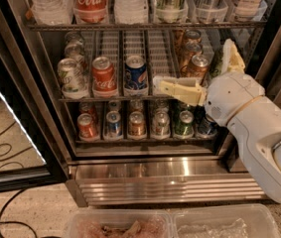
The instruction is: Pick water bottle from top shelf of fridge
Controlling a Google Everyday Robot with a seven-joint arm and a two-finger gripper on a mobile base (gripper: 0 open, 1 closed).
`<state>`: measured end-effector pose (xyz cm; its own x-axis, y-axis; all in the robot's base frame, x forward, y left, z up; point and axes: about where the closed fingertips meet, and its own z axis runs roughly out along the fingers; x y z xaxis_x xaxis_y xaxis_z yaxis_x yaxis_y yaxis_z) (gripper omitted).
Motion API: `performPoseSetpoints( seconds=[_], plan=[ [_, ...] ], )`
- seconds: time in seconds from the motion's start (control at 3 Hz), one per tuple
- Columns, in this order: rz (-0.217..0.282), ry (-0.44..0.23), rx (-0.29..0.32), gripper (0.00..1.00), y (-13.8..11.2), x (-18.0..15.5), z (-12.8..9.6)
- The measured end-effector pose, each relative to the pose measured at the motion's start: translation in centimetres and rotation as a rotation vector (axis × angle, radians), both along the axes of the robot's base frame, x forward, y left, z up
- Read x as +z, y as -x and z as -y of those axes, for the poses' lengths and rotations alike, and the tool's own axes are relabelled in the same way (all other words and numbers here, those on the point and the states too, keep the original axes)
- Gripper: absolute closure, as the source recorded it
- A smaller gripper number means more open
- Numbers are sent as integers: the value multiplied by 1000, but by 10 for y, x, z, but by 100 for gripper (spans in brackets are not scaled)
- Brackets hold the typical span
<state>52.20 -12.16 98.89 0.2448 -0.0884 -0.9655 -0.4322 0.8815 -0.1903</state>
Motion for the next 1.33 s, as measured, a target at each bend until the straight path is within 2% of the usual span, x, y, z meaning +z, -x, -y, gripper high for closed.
performPoseSetpoints(
  seconds=[0.33, 0.67, 1.0, 1.33],
  plan=[
    [52, 2, 13, 0, -7, 11, -4],
    [82, 4, 57, 0, -20, 22, -17],
    [86, 17, 134, 0, -33, 27, -46],
    [85, 15, 134, 0, -32, 27, -46]
  ],
)
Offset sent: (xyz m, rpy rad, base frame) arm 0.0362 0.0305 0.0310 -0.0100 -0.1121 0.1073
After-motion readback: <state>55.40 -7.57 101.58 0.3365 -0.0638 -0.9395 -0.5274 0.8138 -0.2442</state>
